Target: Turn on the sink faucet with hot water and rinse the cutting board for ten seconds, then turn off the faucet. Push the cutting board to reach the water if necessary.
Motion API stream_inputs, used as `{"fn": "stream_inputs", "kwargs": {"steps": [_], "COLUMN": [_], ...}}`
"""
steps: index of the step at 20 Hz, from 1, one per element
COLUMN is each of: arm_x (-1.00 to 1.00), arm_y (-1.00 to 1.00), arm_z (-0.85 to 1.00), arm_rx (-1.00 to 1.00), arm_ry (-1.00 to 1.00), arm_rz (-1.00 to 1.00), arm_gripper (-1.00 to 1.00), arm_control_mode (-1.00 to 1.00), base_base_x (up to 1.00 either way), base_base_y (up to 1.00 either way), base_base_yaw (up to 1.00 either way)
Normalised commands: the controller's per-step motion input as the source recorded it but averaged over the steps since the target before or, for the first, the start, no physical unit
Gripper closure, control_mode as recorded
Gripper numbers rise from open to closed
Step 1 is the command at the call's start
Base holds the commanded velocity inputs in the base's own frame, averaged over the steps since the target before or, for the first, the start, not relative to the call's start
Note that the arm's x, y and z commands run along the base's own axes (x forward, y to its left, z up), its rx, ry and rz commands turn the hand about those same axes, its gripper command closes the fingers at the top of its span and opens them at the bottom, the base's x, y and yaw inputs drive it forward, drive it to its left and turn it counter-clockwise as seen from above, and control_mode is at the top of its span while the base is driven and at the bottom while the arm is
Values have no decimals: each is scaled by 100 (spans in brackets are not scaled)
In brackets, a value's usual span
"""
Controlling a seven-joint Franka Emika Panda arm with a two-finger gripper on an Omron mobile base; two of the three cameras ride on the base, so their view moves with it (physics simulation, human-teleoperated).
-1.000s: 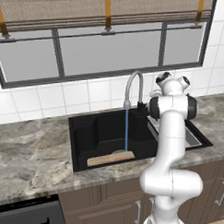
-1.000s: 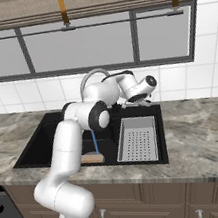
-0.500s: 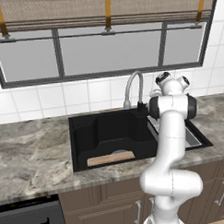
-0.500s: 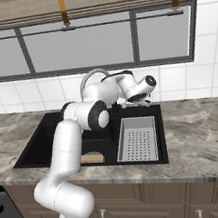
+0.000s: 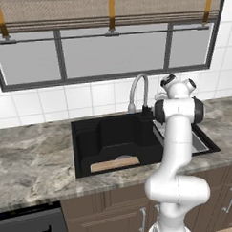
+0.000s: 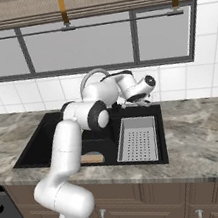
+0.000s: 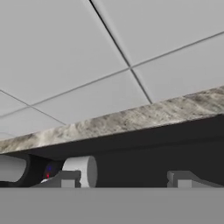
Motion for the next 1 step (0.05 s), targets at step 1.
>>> {"fn": "stream_inputs", "kwargs": {"steps": [1], "arm_x": [0], "arm_y": [27], "arm_z": [0], "arm_rx": [0], "arm_ry": [0], "arm_rz": [0], "arm_gripper": [-100], "arm_control_mode": [-100], "base_base_x": [0], "base_base_y": [0], "base_base_yaw": [0]}}
